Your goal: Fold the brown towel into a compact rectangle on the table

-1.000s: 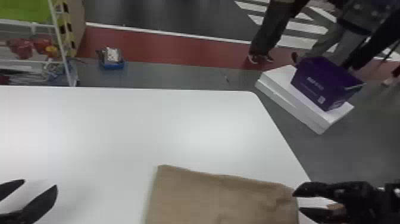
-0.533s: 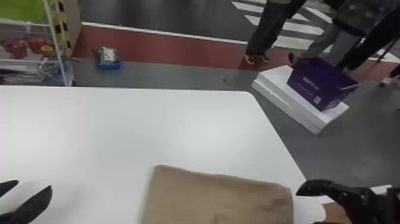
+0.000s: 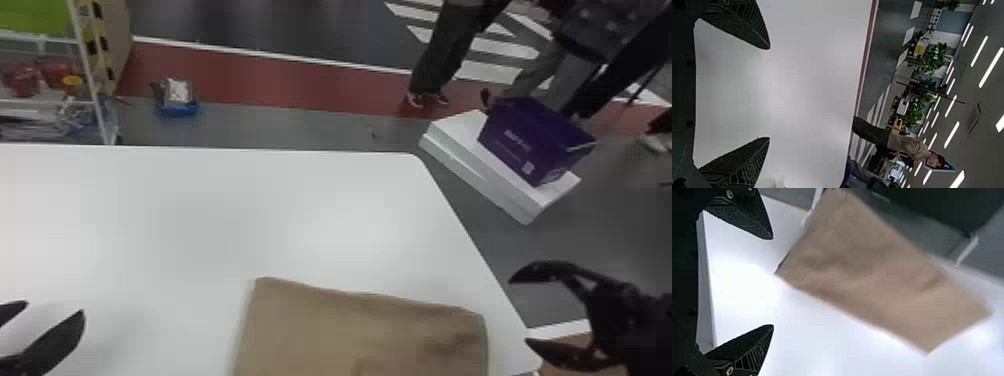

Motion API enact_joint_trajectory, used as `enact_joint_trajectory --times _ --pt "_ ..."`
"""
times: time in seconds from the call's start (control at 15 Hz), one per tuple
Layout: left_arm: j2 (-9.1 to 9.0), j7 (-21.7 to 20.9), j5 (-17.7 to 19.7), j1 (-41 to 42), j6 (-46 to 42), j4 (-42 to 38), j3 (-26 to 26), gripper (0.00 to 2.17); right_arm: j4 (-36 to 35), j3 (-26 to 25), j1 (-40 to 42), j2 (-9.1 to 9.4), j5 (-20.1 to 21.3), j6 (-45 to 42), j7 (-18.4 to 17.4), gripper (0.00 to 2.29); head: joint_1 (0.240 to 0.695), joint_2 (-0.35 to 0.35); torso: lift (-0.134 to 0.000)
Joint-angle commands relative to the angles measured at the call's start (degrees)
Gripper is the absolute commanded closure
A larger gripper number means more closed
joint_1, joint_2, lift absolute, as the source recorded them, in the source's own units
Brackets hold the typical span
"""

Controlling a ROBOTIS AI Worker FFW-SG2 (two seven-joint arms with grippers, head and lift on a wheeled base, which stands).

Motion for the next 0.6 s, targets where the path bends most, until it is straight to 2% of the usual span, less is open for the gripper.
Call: enact_joint_trajectory --times 0.0,0.07,0.2,0.33,0.4,0.47,0.53 --pt "-0.24 -0.08 -0.16 -0.28 0.05 0.27 -0.35 0.05 -4.02 -1.12 -0.27 0.05 -10.97 36.31 0.27 0.07 0.695 -0.320 -0.134" --pt "-0.24 -0.08 -0.25 -0.28 0.05 0.27 -0.27 0.05 -6.13 -2.35 0.96 0.67 -15.89 47.56 0.27 0.06 0.695 -0.350 -0.134" --pt "-0.24 -0.16 -0.25 -0.28 0.05 0.36 -0.27 0.05 -13.08 -7.62 5.00 2.34 -23.19 66.72 0.27 0.07 0.695 -0.350 -0.134" --pt "-0.24 -0.69 -0.25 -0.10 0.05 0.45 0.17 0.05 -20.19 -10.61 9.48 4.45 -25.74 86.94 0.27 0.13 0.695 -0.350 -0.134" --pt "-0.24 -0.78 -0.25 -0.10 0.05 0.62 0.35 0.05 -22.04 -10.70 12.03 5.42 -26.09 92.21 0.27 0.13 0.695 -0.350 -0.134" --pt "-0.24 -1.13 -0.07 -0.10 -0.13 1.15 0.53 0.05 -22.39 -10.44 13.44 7.44 -26.44 92.74 0.27 0.15 0.695 -0.350 -0.134" --pt "-0.24 -1.31 0.19 0.16 -0.13 1.33 1.23 0.05 -22.30 -9.38 13.79 8.40 -27.41 94.14 0.27 0.15 0.695 -0.350 -0.134"
